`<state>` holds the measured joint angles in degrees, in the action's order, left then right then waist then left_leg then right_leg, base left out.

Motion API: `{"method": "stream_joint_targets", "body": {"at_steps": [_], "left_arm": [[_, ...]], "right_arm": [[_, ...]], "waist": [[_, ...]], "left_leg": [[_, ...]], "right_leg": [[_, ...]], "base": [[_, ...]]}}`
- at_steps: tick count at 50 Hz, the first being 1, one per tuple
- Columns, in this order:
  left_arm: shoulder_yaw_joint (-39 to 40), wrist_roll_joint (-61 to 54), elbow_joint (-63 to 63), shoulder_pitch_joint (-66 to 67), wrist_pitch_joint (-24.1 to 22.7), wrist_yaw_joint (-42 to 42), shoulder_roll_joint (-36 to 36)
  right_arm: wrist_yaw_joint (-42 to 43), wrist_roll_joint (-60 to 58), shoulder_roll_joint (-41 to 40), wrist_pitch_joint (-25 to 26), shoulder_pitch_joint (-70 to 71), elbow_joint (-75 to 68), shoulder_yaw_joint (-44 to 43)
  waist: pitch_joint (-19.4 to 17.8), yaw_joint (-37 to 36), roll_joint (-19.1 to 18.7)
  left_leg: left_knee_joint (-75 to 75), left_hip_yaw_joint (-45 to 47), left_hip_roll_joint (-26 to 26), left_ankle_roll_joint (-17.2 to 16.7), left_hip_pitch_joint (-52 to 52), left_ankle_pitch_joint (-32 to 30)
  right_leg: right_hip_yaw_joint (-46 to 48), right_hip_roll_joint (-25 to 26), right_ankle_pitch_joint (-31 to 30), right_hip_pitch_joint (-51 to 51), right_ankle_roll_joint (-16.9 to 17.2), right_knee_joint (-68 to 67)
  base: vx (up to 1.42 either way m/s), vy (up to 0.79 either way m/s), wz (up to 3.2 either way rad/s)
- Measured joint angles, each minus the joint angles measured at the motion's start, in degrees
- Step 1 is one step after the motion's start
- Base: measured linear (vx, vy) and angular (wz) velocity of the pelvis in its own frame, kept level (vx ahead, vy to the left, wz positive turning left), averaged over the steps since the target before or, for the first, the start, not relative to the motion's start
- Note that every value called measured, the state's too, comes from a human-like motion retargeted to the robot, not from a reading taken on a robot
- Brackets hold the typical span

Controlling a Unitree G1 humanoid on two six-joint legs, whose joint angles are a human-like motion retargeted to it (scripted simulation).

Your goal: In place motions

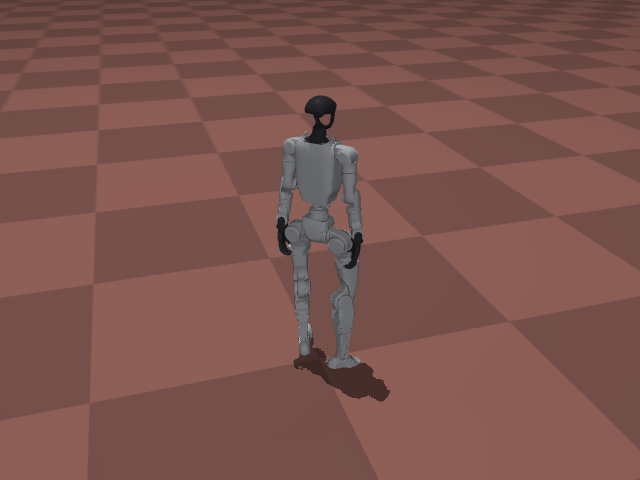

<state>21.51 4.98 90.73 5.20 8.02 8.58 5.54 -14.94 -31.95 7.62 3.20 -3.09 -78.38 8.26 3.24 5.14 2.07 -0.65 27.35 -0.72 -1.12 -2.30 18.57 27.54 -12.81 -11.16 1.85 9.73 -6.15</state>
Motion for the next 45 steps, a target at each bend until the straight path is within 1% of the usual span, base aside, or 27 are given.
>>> {"method": "stream_joint_targets", "body": {"at_steps": [2, 5, 10, 12, 15, 20, 22, 25, 28, 32, 34, 36, 37, 38, 40, 42, 43, 45], "left_arm": [[-0.24, -0.27, -1.04, -1.27, -0.25, 0.62, 0.13], [-1.21, -0.45, -2.52, -2.74, -0.44, 1.62, 0.80], [-3.22, 1.23, -4.44, -5.98, 0.16, 2.60, 3.45], [-3.78, 1.38, -4.96, -6.40, 0.07, 2.18, 3.95], [-4.38, 0.76, -5.44, -6.75, -0.05, 2.21, 4.14], [-3.14, -1.95, -5.06, -6.68, -0.15, 2.91, 2.63], [-2.17, -2.65, -4.76, -6.40, -0.11, 3.22, 2.02], [-1.21, -1.84, -4.52, -5.43, -0.14, 3.44, 1.40], [-1.51, -0.24, -4.33, -4.11, -0.16, 2.67, 1.16], [-1.89, 2.28, -4.86, -1.59, -0.15, 2.37, 1.37], [-1.54, 3.51, -5.63, 0.00, -0.33, 2.59, 1.53], [-1.43, 4.17, -6.41, 1.34, -0.71, 2.69, 1.69], [-1.57, 4.34, -6.68, 1.73, -0.88, 2.71, 1.79], [-1.84, 4.45, -6.82, 1.81, -0.96, 2.72, 1.93], [-1.97, 4.96, -7.09, 1.96, -0.87, 2.63, 2.18], [-1.47, 5.51, -7.36, 2.55, -0.94, 2.67, 2.07], [-1.41, 5.50, -7.43, 3.13, -1.08, 2.74, 1.91], [-1.36, 4.94, -7.41, 4.60, -1.21, 2.69, 1.36]], "right_arm": [[1.38, 0.59, 0.58, 0.63, 0.10, -2.53, -1.21], [3.10, 2.37, 1.37, 1.35, -0.72, -4.82, -2.82], [3.72, 4.49, 2.00, 1.97, -2.50, -6.86, -5.41], [4.00, 4.35, 2.15, 2.16, -3.51, -7.69, -5.85], [4.22, 3.55, 2.33, 2.57, -4.86, -9.21, -6.37], [3.88, 1.46, 2.42, 3.22, -4.48, -10.27, -6.72], [4.13, 1.04, 2.39, 3.14, -3.62, -9.82, -6.41], [3.87, 0.45, 2.33, 2.86, -2.41, -8.81, -6.35], [3.77, 0.65, 2.20, 2.65, -1.19, -8.36, -6.49], [4.44, 2.51, 1.87, 2.72, 0.79, -9.48, -5.66], [4.35, 3.53, 1.76, 2.82, 2.34, -10.86, -5.01], [3.90, 4.74, 1.66, 2.85, 4.45, -12.24, -4.31], [3.60, 5.50, 1.62, 2.86, 5.71, -12.73, -3.83], [3.26, 6.29, 1.59, 2.90, 7.10, -12.91, -3.25], [2.82, 7.28, 1.46, 2.79, 9.68, -12.32, -1.76], [2.59, 7.15, 1.28, 2.47, 12.19, -10.83, -0.24], [2.55, 6.79, 1.21, 2.29, 13.15, -9.77, 0.20], [2.43, 6.22, 0.93, 1.70, 14.56, -6.84, 0.77]], "waist": [[0.20, -0.31, -0.48], [0.38, 0.81, -1.48], [-0.07, 4.10, -1.67], [0.36, 4.10, -1.51], [1.14, 3.16, -0.73], [1.70, 2.14, -0.18], [1.84, 2.63, -0.72], [2.57, 4.18, -1.78], [3.00, 5.03, -2.73], [3.72, 4.87, -3.68], [4.10, 4.23, -3.70], [4.07, 3.98, -3.25], [3.78, 4.08, -2.83], [3.16, 4.30, -2.24], [1.44, 2.73, -1.34], [-0.16, -0.34, -1.48], [-0.86, -1.85, -1.83], [-2.46, -4.70, -2.31]], "left_leg": [[0.10, 1.35, 0.88, 0.05, -0.77, -0.08], [0.11, 2.00, 2.33, 0.14, -1.72, -0.43], [0.02, 0.69, 3.07, 0.06, -2.52, -1.24], [0.05, 0.31, 2.98, -0.05, -2.42, -1.36], [0.09, 0.04, 2.26, -0.34, -1.76, -1.44], [0.01, 0.24, 1.47, -0.86, -0.68, -1.77], [-0.09, 0.59, 1.81, -1.26, -0.35, -1.97], [-0.44, 0.33, 2.40, -1.81, -0.45, -2.37], [-1.15, 0.05, 3.13, -2.37, -0.40, -2.68], [-3.69, 0.01, 4.46, -3.17, -0.72, -2.69], [-7.22, -0.31, 5.10, -3.11, -2.08, -2.53], [-13.37, -0.86, 5.54, -2.25, -4.58, -3.42], [-17.54, -1.96, 5.53, -0.96, -6.51, -4.27], [-22.56, -4.77, 5.07, 1.43, -9.26, -5.16], [-29.23, -6.63, 4.07, 3.19, -14.25, -4.83], [-27.15, -6.82, 2.49, 2.92, -18.74, -4.70], [-23.76, -7.56, 1.49, 2.80, -20.91, -4.80], [-15.77, -8.27, 0.00, 4.45, -25.16, -3.79]], "right_leg": [[-1.02, 0.37, 0.40, 1.54, -0.03, -1.58], [-2.53, 2.05, 3.57, 2.99, -0.16, -4.52], [-9.46, 5.51, 5.66, 2.94, 2.36, -7.25], [-7.68, 5.34, 6.65, 2.03, 1.55, -6.38], [-6.15, 5.18, 7.36, 0.55, -0.62, -3.56], [-6.46, 5.34, 6.71, -1.77, -1.35, 0.88], [-6.69, 5.45, 6.67, -2.44, -1.28, 1.69], [-5.82, 6.05, 7.06, -2.95, -2.17, 2.26], [-4.81, 6.47, 7.72, -3.85, -2.49, 2.39], [-4.07, 7.07, 8.77, -4.75, -3.14, 2.19], [-4.22, 6.92, 9.29, -4.74, -3.39, 1.87], [-3.99, 6.08, 9.65, -4.64, -3.38, 1.49], [-3.54, 5.42, 9.73, -4.73, -3.34, 1.40], [-2.65, 4.59, 9.68, -5.07, -3.37, 1.47], [-2.50, 3.65, 9.40, -5.44, -3.52, 1.45], [-2.91, 4.08, 9.03, -5.43, -4.12, 1.47], [-2.98, 4.63, 8.97, -5.52, -4.52, 1.51], [-3.45, 5.22, 8.85, -5.74, -5.24, 1.35]], "base": [[-0.05, 0.00, -0.60], [-0.05, -0.02, -0.23], [-0.12, -0.05, 0.24], [-0.06, -0.06, 0.13], [-0.04, -0.06, -0.02], [-0.14, -0.04, -0.11], [-0.20, -0.01, -0.05], [-0.23, -0.01, 0.15], [-0.19, 0.01, 0.25], [-0.19, 0.00, 0.15], [-0.21, 0.00, 0.03], [-0.26, 0.00, 0.38], [-0.34, -0.01, 0.80], [-0.34, 0.01, 0.70], [-0.35, 0.01, 0.18], [-0.30, 0.00, -0.39], [-0.21, -0.01, -0.40], [-0.14, -0.06, -0.41]]}}
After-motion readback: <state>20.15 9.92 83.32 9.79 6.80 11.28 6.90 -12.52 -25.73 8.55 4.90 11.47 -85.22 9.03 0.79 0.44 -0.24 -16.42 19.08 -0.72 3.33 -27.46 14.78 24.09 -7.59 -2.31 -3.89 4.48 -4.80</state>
